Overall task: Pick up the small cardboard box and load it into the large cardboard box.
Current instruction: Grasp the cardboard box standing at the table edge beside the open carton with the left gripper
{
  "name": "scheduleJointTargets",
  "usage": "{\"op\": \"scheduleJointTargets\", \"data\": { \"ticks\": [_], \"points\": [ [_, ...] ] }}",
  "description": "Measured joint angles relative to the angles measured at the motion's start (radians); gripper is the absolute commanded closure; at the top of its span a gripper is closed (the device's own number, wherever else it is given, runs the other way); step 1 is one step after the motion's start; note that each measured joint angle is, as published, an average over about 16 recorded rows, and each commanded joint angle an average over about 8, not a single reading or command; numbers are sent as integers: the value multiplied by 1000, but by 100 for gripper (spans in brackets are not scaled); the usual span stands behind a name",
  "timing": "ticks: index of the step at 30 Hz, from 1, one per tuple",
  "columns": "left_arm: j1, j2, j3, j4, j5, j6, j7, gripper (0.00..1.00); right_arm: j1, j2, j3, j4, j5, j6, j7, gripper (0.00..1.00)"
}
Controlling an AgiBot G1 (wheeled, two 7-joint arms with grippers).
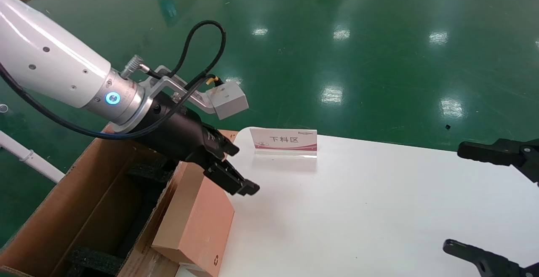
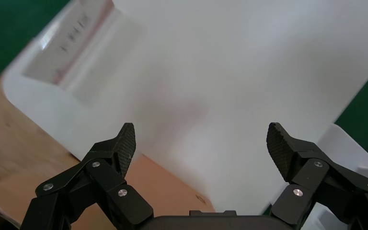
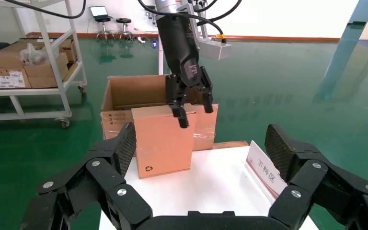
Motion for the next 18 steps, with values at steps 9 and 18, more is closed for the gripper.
{"op": "scheduleJointTargets", "data": {
  "ticks": [9, 18],
  "points": [
    [-167, 9, 245, -1, -41, 4, -126, 0, 0, 0, -1, 0, 0, 0, 0, 0],
    [-328, 58, 508, -1, -58, 3, -234, 0, 0, 1, -1, 0, 1, 1, -1, 0]
  ]
}}
